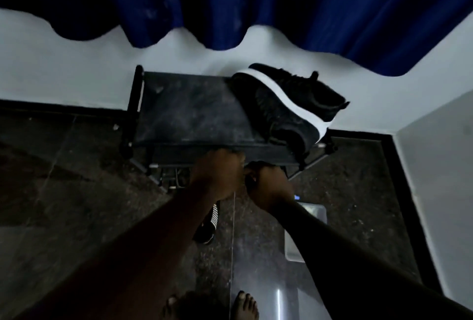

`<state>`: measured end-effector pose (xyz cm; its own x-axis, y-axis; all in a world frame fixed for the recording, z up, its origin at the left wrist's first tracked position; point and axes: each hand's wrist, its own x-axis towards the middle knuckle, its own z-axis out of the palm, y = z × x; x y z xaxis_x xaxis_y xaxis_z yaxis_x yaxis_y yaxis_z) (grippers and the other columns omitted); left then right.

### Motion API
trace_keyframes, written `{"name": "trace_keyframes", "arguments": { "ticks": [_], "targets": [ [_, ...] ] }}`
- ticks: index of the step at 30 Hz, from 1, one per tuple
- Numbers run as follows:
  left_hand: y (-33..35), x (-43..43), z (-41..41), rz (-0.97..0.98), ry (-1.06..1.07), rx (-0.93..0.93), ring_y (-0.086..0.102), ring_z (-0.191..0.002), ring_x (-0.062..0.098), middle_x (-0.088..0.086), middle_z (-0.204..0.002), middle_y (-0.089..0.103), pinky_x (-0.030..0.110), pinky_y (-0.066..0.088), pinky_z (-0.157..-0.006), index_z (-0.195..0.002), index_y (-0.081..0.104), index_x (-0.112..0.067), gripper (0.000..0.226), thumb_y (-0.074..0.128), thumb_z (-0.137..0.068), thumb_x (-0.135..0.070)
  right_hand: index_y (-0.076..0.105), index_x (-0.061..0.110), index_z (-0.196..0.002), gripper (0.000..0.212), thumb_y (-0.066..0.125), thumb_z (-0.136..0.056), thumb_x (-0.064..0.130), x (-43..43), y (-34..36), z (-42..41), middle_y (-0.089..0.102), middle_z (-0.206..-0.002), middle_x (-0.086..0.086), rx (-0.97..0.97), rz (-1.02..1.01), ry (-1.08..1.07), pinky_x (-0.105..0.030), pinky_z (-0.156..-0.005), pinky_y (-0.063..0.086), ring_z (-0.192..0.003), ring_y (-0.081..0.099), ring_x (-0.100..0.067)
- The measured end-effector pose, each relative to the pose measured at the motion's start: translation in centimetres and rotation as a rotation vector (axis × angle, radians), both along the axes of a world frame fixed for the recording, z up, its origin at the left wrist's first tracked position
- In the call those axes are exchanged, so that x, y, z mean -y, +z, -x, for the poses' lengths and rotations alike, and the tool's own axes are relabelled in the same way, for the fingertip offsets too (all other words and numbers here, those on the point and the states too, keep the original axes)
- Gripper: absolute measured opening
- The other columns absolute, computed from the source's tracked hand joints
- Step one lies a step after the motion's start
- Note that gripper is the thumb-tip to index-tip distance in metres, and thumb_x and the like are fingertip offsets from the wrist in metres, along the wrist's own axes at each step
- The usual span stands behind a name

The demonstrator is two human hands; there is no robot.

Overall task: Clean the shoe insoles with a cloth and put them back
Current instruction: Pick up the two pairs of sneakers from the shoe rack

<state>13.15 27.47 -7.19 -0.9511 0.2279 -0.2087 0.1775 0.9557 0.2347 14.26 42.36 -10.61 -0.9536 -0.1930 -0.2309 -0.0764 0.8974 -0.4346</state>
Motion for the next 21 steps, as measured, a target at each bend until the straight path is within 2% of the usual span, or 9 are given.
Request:
{"name": "trace_keyframes", "arguments": {
  "ticks": [4, 6, 7, 9, 12, 15, 17, 19, 21],
  "targets": [
    [2.7, -3.1, 0.3, -0.077, -0.035, -0.101, 0.068, -0.089, 0.035, 0.005, -0.098, 0.071, 0.035, 0.043, -0.067, -0.099, 0.062, -0.022, 0.017, 0.055, -0.092, -0.036, 0.073, 0.016, -0.094, 0.038, 0.046, -0.076, 0.036, -3.5, 3.3, 0.1, 0.075, -0.097, -0.013, -0.130, 0.044, 0.007, -0.044, -0.070, 0.058, -0.086, 0.070, -0.042],
    [2.8, -4.8, 0.4, -0.160, -0.027, -0.108, 0.068, -0.088, 0.036, 0.004, -0.099, 0.070, 0.037, 0.046, -0.066, -0.097, 0.064, -0.021, 0.017, 0.057, -0.088, -0.034, 0.072, 0.017, -0.088, 0.039, 0.043, -0.075, 0.039, -5.7, 4.3, -0.1, 0.074, -0.089, -0.010, -0.265, 0.037, 0.006, -0.044, -0.060, 0.057, -0.076, 0.070, -0.042],
    [2.6, -5.7, 0.6, -0.209, -0.025, -0.105, 0.068, -0.092, 0.037, 0.005, -0.106, 0.069, 0.039, 0.050, -0.070, -0.101, 0.067, -0.021, 0.020, 0.058, -0.087, -0.032, 0.072, 0.018, -0.088, 0.038, 0.043, -0.075, 0.041, -6.9, 4.7, -0.1, 0.074, -0.087, -0.010, -0.305, 0.016, -0.020, -0.044, -0.057, 0.057, -0.073, 0.069, -0.042],
    [2.3, -7.4, 1.1, -0.256, -0.022, -0.082, 0.066, -0.104, 0.037, 0.007, -0.131, 0.062, 0.043, 0.055, -0.083, -0.123, 0.067, -0.021, 0.037, 0.060, -0.088, -0.030, 0.070, 0.020, -0.091, 0.033, 0.048, -0.078, 0.040, -9.0, 5.7, 0.2, 0.072, -0.087, -0.009, -0.348, -0.031, -0.089, -0.042, -0.054, 0.055, -0.070, 0.068, -0.042],
    [2.3, -9.7, 1.9, -0.295, 0.030, 0.002, 0.059, -0.125, 0.035, 0.008, -0.148, 0.051, 0.042, 0.049, -0.102, -0.142, 0.057, -0.018, 0.053, 0.065, -0.092, -0.030, 0.070, 0.019, -0.091, 0.013, 0.066, -0.081, 0.025, -11.3, 7.2, 1.7, 0.071, -0.089, -0.011, -0.390, -0.085, -0.150, -0.040, -0.053, 0.051, -0.069, 0.068, -0.042],
    [1.9, -11.6, 3.0, -0.303, 0.069, 0.119, 0.055, -0.130, 0.033, 0.011, -0.142, 0.057, 0.040, 0.046, -0.106, -0.138, 0.059, -0.015, 0.053, 0.069, -0.091, -0.038, 0.069, 0.020, -0.098, 0.016, 0.069, -0.083, 0.023, -12.7, 8.6, 3.8, 0.069, -0.100, -0.009, -0.403, -0.114, -0.162, -0.040, -0.059, 0.050, -0.080, 0.068, -0.042],
    [1.4, -12.5, 3.7, -0.326, 0.113, 0.221, 0.059, -0.123, 0.033, 0.011, -0.132, 0.065, 0.037, 0.048, -0.101, -0.129, 0.063, -0.014, 0.054, 0.072, -0.087, -0.047, 0.065, 0.018, -0.120, 0.035, 0.067, -0.085, 0.025, -13.4, 8.9, 5.4, 0.064, -0.119, -0.012, -0.359, -0.136, -0.161, -0.042, -0.066, 0.051, -0.093, 0.066, -0.044],
    [0.4, -13.5, 4.4, -0.448, 0.225, 0.322, 0.066, -0.114, 0.031, 0.009, -0.121, 0.071, 0.039, 0.053, -0.098, -0.119, 0.067, -0.016, 0.065, 0.071, -0.072, -0.061, 0.051, 0.013, -0.139, 0.057, 0.066, -0.085, 0.022, -13.9, 8.9, 7.0, 0.052, -0.137, -0.016, -0.248, -0.190, -0.138, -0.046, -0.076, 0.052, -0.107, 0.060, -0.045],
    [-2.0, -14.4, 5.4, -0.629, 0.369, 0.383, 0.069, -0.107, 0.030, 0.008, -0.114, 0.073, 0.047, 0.058, -0.094, -0.114, 0.067, -0.017, 0.083, 0.062, -0.055, -0.074, 0.044, 0.009, -0.143, 0.063, 0.065, -0.084, 0.016, -14.4, 8.8, 8.4, 0.043, -0.146, -0.017, -0.184, -0.258, -0.101, -0.049, -0.082, 0.053, -0.114, 0.055, -0.045]
  ]
}}
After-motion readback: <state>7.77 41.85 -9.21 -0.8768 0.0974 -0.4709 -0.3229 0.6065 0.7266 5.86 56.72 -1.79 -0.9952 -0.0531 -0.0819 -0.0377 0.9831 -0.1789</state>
